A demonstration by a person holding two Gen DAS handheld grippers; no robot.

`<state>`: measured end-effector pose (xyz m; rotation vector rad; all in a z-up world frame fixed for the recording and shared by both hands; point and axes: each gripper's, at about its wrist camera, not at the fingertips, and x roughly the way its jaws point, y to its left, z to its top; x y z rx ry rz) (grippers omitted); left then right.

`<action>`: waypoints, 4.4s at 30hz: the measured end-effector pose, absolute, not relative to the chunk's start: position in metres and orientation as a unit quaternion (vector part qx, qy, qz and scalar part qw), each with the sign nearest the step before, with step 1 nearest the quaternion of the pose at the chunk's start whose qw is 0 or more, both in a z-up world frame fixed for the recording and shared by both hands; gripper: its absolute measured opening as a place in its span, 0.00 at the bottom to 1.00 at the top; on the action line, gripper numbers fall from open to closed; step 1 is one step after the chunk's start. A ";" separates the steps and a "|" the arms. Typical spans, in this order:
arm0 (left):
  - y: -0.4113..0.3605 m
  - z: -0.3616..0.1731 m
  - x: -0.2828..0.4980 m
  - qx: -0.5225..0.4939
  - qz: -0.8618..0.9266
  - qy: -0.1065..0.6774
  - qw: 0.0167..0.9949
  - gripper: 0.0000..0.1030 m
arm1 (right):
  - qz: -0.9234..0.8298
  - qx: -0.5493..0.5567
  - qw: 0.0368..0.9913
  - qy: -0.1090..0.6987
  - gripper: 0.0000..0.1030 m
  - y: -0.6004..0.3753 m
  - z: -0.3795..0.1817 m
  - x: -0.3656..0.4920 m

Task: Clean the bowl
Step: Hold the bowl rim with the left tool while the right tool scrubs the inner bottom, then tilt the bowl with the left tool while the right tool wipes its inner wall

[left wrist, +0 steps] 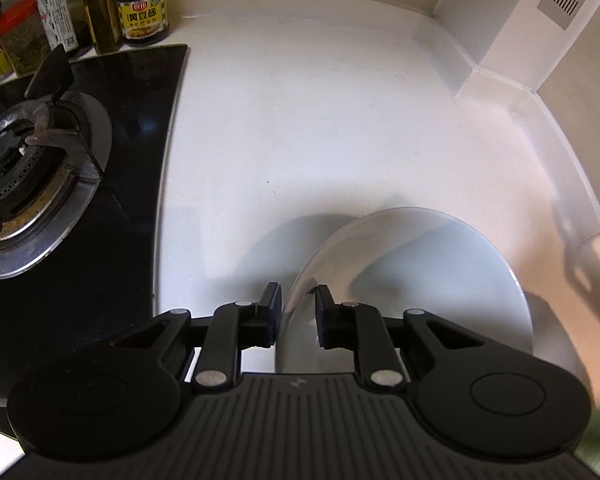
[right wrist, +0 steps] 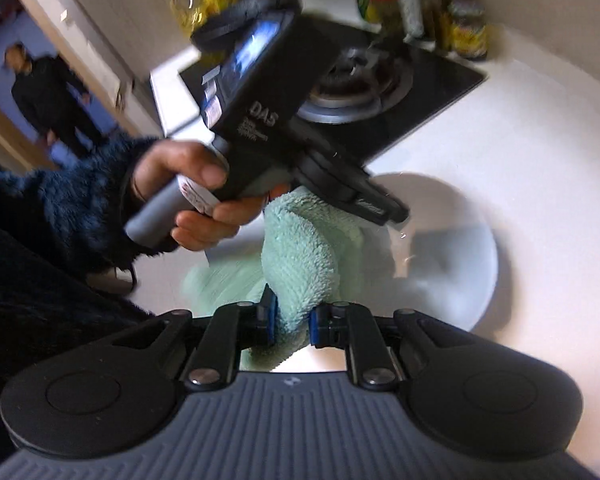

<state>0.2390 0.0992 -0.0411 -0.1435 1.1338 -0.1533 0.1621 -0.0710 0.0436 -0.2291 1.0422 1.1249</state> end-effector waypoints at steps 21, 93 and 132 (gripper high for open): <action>0.094 -0.048 0.203 -0.040 -0.028 0.520 0.853 0.16 | 0.542 -0.326 0.685 0.361 0.13 0.045 0.012 0.223; 0.063 -0.060 0.207 0.040 -0.007 0.490 0.871 0.37 | 0.361 -0.216 0.765 0.487 0.12 -0.076 -0.039 0.080; 0.071 -0.063 0.213 0.051 -0.080 0.540 0.836 0.33 | 0.248 -0.119 0.850 0.449 0.09 -0.116 -0.047 0.173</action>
